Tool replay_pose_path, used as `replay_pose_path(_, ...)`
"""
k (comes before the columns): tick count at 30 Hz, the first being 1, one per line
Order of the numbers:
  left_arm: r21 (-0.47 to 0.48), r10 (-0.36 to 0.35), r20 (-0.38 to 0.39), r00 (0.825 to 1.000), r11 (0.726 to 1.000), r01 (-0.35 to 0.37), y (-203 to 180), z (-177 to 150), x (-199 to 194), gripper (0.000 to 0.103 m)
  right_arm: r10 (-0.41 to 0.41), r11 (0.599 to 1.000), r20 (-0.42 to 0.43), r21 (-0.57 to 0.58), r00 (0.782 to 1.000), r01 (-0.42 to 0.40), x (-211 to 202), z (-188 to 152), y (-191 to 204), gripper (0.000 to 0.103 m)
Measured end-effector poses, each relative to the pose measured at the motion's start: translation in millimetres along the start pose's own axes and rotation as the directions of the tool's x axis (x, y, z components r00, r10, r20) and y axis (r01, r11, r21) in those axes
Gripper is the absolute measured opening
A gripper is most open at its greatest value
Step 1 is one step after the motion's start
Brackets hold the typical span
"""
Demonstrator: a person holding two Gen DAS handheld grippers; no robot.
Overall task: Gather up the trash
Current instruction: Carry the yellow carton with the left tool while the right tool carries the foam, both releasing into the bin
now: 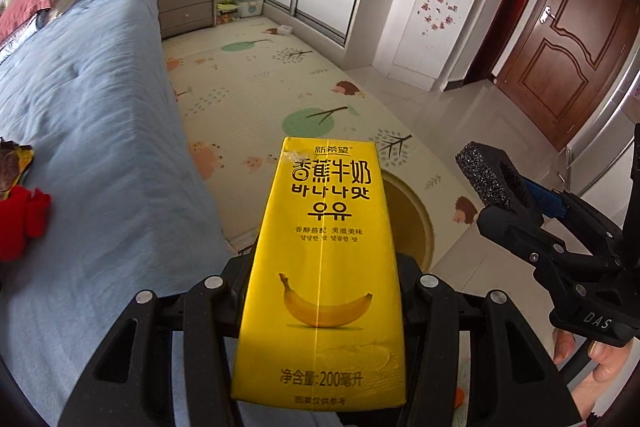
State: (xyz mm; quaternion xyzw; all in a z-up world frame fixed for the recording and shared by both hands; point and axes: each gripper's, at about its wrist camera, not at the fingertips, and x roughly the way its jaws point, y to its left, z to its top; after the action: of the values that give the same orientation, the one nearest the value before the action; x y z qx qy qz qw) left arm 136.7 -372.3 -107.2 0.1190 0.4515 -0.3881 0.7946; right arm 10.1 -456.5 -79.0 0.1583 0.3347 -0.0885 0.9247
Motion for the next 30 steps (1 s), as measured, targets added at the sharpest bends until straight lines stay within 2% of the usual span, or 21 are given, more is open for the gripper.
replay_pose_path(3, 0.013, -0.013, -0.056, 0.998, 1.000, 0.014, -10, 11, 22, 0.051, -0.011, 0.999, -0.018, 0.033, 1.000, 0.011, 7, -3, -25, 0.068)
replay_pose_path(11, 0.026, -0.019, -0.146, 0.989, 0.999, 0.023, -28, 38, 73, 0.051, -0.020, 0.988, -0.081, 0.151, 0.997, 0.032, 37, -19, -80, 0.068)
replay_pose_path(20, -0.007, -0.043, -0.233, 0.971, 0.999, 0.042, -34, 57, 131, 0.051, -0.037, 0.980, -0.144, 0.187, 0.989, 0.064, 66, -35, -106, 0.068)
replay_pose_path(24, -0.032, -0.043, -0.254, 0.966, 0.999, 0.036, -30, 63, 145, 0.051, -0.042, 0.979, -0.167, 0.191, 0.985, 0.074, 78, -39, -111, 0.068)
replay_pose_path(27, -0.044, -0.057, -0.272, 0.961, 0.998, 0.047, -30, 68, 154, 0.051, -0.047, 0.978, -0.175, 0.194, 0.983, 0.082, 87, -39, -111, 0.072)
replay_pose_path(28, -0.048, -0.070, -0.286, 0.956, 0.997, 0.058, -30, 68, 157, 0.057, -0.051, 0.978, -0.178, 0.192, 0.983, 0.086, 90, -39, -110, 0.081)
replay_pose_path(29, -0.054, -0.079, -0.299, 0.951, 0.996, 0.065, -30, 69, 161, 0.076, -0.063, 0.978, -0.185, 0.184, 0.981, 0.097, 93, -40, -109, 0.088)
replay_pose_path(30, -0.060, -0.077, -0.305, 0.949, 0.996, 0.062, -30, 69, 164, 0.085, -0.082, 0.977, -0.183, 0.177, 0.980, 0.115, 94, -40, -108, 0.088)
